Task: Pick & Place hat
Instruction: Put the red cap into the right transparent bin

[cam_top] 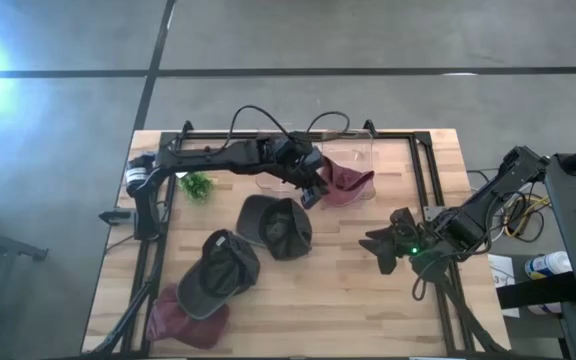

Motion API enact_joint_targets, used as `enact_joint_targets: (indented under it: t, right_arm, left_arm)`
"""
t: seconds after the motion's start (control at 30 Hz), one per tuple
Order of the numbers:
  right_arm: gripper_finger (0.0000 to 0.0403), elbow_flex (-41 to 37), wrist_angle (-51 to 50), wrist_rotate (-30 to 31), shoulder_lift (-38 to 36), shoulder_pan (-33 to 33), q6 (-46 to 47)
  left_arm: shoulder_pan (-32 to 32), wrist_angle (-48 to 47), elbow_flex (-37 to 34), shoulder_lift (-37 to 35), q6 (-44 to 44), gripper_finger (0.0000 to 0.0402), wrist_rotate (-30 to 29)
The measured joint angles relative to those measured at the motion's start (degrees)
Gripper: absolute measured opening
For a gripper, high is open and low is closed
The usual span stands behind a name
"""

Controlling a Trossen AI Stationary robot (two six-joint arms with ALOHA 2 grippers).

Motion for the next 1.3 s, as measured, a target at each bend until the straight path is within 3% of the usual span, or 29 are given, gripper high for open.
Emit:
enact_joint_targets:
  t: [0.67,1.3]
  right_arm:
    - [0.0199,0.0,0.8,-3.2,0.0,0.0,-4.6]
    - [0.0199,-0.1,0.3,-3.4,0.0,0.0,-4.9]
  left_arm:
    - [-3.9,0.8,0.0,-0.1,-10.6,0.0138,-0.7]
    - [-4.7,1.0,0.0,-0.1,-12.1,0.0138,-2.2]
